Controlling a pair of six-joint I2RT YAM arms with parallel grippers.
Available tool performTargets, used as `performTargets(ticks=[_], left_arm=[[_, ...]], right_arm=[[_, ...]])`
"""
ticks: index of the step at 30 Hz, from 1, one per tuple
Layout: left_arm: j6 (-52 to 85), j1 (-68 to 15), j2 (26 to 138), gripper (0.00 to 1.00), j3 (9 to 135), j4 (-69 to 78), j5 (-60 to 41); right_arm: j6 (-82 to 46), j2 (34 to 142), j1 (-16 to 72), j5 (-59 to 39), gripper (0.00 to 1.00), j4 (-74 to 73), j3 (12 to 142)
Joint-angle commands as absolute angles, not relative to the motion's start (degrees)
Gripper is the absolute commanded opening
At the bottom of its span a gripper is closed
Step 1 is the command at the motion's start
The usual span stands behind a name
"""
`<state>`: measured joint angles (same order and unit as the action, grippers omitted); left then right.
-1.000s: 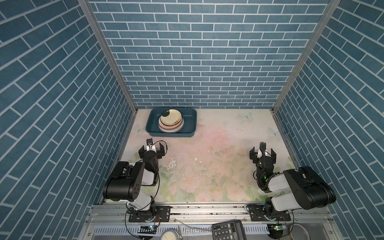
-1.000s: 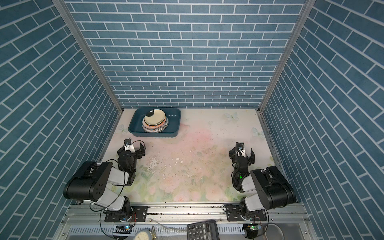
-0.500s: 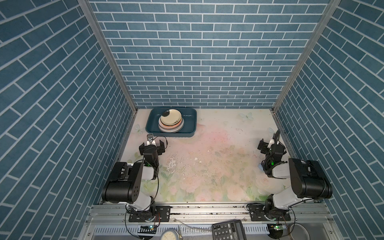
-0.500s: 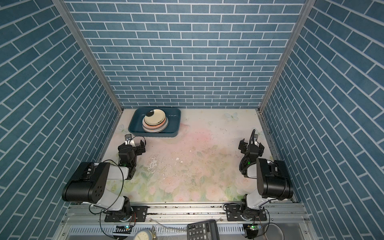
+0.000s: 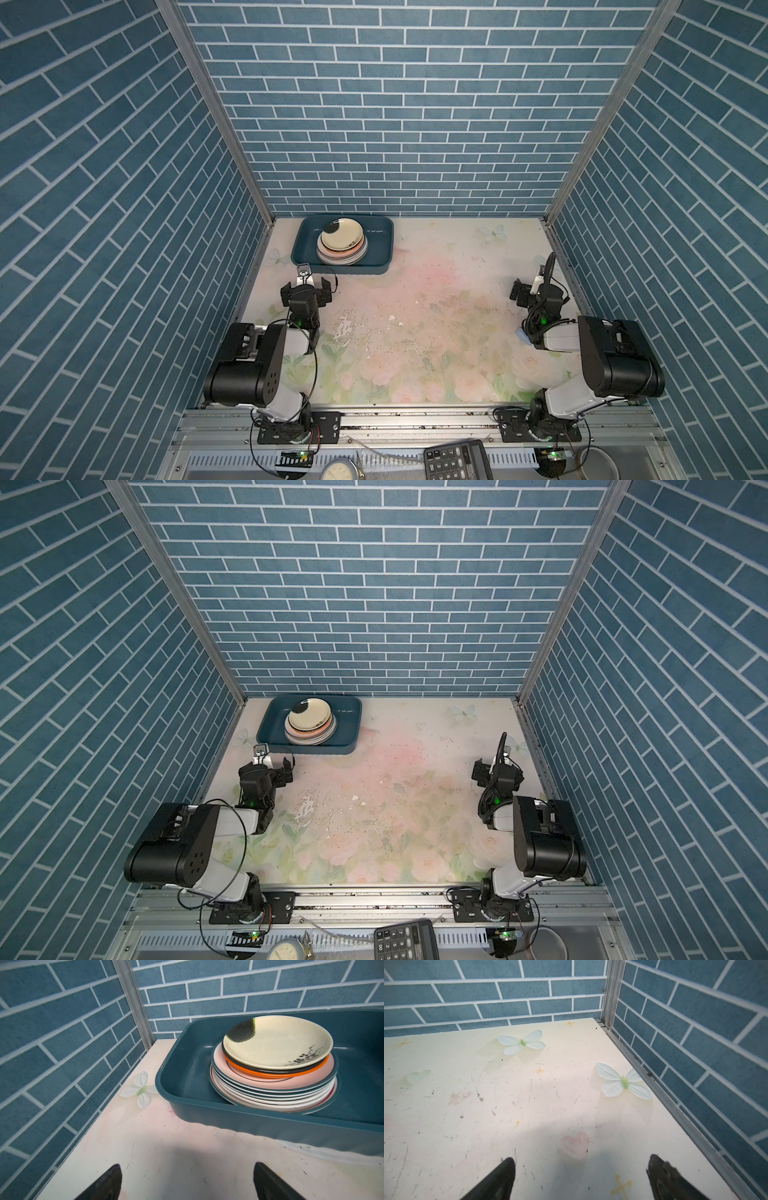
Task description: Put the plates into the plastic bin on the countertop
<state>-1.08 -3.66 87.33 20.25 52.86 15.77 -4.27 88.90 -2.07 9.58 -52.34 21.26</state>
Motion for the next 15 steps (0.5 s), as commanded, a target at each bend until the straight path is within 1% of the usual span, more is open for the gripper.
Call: performTargets(ticks=[1,15], left_arm=[[-1.89,-3.96,87.62,1.0,21.09,51.87,15.84],[-1.88,-3.96,87.59,1.0,21.09,51.81,15.84]], right_arm=[[-4.17,88.41,-1.83,7.08,0.99,-51.33,21.62],[-3.78,88.49,-1.85,6.14,0.99,-50.47,22.12]])
